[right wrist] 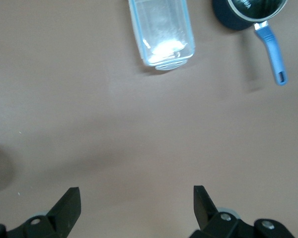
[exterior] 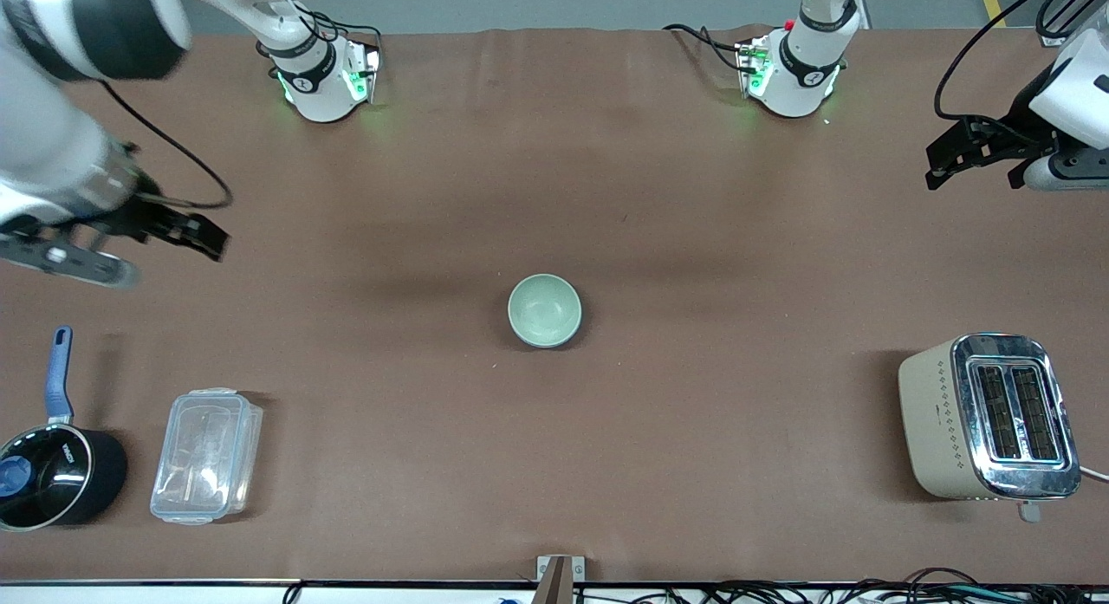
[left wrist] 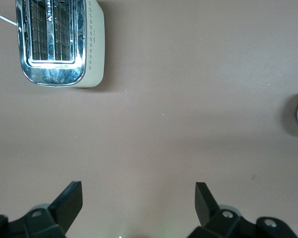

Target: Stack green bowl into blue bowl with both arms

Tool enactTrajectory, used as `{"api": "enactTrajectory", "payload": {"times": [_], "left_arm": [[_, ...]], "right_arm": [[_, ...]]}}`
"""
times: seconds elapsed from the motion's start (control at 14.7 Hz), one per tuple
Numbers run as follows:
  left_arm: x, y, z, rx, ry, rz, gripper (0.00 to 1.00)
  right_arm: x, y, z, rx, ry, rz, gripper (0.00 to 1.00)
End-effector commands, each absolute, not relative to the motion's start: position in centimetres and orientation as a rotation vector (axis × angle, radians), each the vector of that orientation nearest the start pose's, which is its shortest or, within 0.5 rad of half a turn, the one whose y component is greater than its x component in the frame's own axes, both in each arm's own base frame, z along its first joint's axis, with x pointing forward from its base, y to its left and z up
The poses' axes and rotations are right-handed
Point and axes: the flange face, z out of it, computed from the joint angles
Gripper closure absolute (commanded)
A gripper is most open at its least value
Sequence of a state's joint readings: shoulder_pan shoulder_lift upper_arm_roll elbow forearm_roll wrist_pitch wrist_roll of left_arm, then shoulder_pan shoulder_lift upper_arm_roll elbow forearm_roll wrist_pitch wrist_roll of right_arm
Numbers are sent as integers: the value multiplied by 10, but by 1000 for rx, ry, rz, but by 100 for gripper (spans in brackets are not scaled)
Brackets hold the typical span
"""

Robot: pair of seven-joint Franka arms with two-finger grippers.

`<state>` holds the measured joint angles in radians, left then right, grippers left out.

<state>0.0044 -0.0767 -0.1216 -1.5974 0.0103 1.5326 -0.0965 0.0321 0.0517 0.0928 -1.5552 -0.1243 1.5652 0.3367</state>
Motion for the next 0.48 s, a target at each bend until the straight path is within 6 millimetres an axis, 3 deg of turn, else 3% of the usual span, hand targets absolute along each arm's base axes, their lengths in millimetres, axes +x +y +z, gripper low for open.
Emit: {"api": "enactTrajectory", "payload": {"times": [0.0, 0.27, 0.41], "left_arm": [[526, -63, 655, -3121, 75, -36, 0], [527, -62, 656, -3120, 82, -38, 0], [527, -62, 657, -3119, 82, -41, 0]], "right_arm": [[540, 18, 638, -3222, 285, -46, 0], [524, -35, 693, -3173, 175, -92, 0], [524, -41, 691, -3150, 156, -79, 0]]}}
